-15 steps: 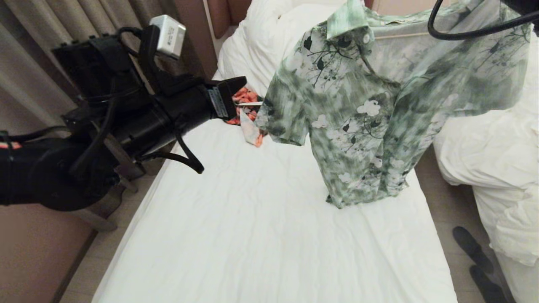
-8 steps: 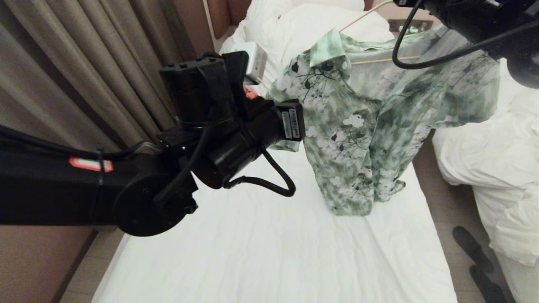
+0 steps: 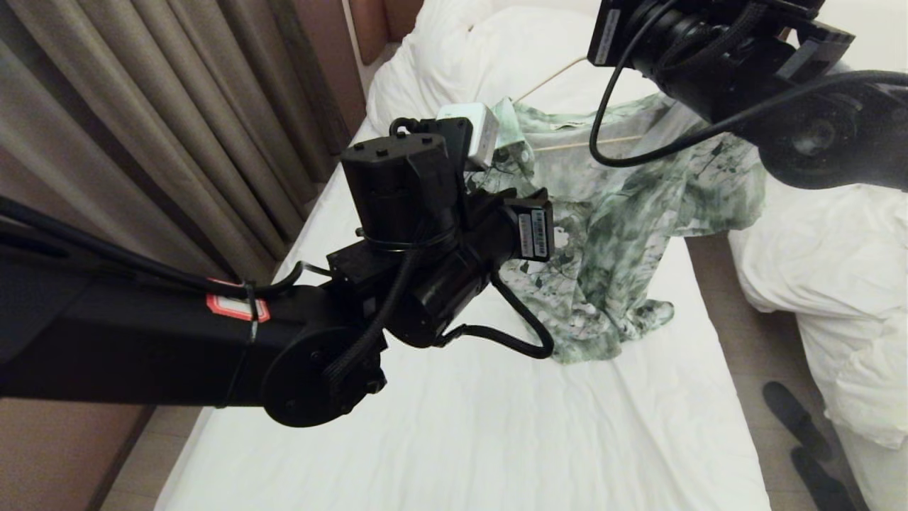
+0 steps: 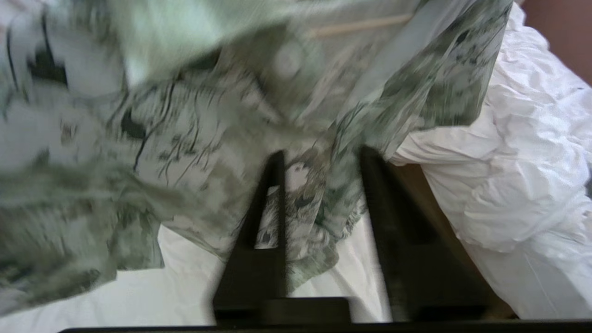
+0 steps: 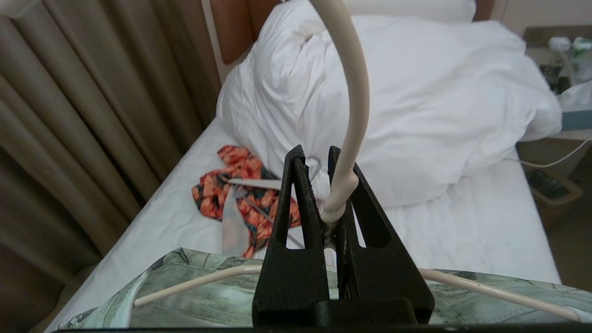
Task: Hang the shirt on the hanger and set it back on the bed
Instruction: Take the clothes hanger out of the clothes
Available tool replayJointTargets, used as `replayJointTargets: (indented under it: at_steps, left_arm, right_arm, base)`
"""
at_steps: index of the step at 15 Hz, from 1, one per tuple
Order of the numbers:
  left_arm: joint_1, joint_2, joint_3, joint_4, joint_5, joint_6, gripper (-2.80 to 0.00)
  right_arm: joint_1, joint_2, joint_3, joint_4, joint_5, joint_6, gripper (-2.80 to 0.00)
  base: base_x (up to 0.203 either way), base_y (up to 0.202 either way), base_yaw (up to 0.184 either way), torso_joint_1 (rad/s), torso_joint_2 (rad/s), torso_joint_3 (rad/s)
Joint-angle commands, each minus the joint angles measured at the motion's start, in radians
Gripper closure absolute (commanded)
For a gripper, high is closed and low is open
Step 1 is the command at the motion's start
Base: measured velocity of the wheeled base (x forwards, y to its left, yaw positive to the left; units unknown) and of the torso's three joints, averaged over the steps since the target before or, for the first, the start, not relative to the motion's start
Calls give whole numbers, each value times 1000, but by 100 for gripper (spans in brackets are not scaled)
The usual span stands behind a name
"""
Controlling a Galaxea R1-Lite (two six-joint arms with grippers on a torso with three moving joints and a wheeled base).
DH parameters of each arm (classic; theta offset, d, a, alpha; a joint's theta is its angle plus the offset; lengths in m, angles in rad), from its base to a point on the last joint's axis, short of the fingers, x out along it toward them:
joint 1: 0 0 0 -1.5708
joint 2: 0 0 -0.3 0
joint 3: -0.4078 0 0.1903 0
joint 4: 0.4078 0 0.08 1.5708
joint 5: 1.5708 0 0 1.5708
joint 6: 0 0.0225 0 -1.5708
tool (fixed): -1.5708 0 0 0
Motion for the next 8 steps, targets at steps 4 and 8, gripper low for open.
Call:
replayJointTargets:
  at_steps: [4,8]
  left_arm:
    - [-3,2,-8,-4,23,1,-280]
    - [8,17,-10,-7,21,3,-280]
  right_arm:
    - [38,34,0,-4,-17,1,0]
    - [76,31,3,-33,-34,1,0]
  base:
    - [0,0,0,0,0,0]
    - [0,0,0,0,0,0]
